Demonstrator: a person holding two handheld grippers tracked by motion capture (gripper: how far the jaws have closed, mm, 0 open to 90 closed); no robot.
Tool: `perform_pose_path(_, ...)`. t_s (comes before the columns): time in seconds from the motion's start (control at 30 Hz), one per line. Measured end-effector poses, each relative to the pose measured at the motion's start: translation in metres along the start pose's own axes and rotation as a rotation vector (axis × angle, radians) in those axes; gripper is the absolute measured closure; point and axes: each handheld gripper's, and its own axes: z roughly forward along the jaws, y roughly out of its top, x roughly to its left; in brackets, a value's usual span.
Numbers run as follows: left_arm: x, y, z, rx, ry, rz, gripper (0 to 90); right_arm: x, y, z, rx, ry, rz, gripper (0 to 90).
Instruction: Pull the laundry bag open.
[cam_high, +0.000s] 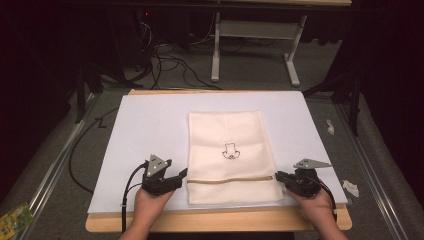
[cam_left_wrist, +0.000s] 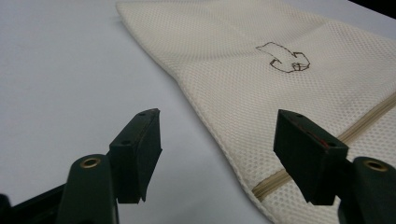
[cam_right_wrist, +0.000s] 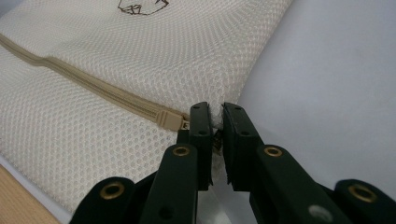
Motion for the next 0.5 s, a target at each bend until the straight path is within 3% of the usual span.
perform_pose_path(0.1,-0.008,0.000,0.006,0.005,-0.021,0.000,35.7,0.002,0.000,-0.001,0.000,0.001,-0.014,84.1)
perform_pose_path(0.23,-0.032,0.002,0.016,0.022,-0.112,0.023,39.0,0.004,0.002,-0.005,-0.025,-0.002,-0.045,84.3)
perform_pose_path(0.27,-0.032,0.002,0.016,0.022,-0.112,0.023,39.9,0.004,0.002,-0.005,-0.025,-0.002,-0.045,84.3)
perform_pose_path(0.37,-0.060,0.008,0.024,0.039,-0.198,0.067,40.4,0.007,0.004,-0.008,-0.043,-0.013,-0.074,84.4)
perform_pose_path(0.4,-0.060,0.008,0.024,0.039,-0.198,0.067,41.3,0.007,0.004,-0.008,-0.043,-0.013,-0.074,84.4)
perform_pose_path(0.5,-0.081,0.010,0.034,0.030,-0.256,0.060,41.9,0.007,0.005,-0.012,-0.069,-0.009,-0.064,84.4)
